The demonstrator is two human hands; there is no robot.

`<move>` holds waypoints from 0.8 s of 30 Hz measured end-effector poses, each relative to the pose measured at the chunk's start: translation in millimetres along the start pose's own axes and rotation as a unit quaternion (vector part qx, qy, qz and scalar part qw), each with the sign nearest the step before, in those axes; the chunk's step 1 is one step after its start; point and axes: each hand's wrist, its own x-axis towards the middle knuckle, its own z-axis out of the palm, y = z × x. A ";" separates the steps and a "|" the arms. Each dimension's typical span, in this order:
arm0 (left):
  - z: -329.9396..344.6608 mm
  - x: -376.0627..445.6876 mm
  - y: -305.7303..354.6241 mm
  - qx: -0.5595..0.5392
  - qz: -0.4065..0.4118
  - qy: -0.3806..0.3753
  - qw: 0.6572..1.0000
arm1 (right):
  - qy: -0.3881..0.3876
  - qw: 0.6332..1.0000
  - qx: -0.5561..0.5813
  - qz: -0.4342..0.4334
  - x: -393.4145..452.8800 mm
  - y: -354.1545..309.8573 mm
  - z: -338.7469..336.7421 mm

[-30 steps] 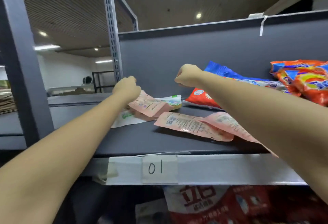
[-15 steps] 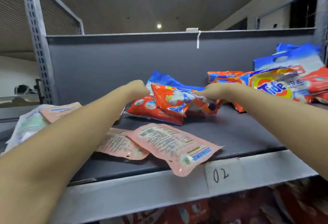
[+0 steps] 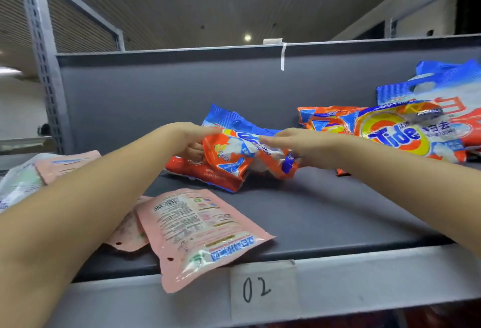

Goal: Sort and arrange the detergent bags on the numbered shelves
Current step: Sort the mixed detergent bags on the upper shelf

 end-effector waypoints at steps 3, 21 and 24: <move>5.4 -2.8 2.2 0.009 0.000 -0.004 1.000 | 0.077 0.971 0.212 0.079 5.8 16.0 -7.0; 32.7 -49.9 45.7 -0.208 0.276 -0.156 0.925 | 0.118 0.886 0.449 -0.003 -56.6 -0.5 -3.5; 45.6 -52.0 58.1 -0.167 0.279 -0.151 0.933 | 0.176 0.882 0.437 -0.011 -76.8 3.4 -6.9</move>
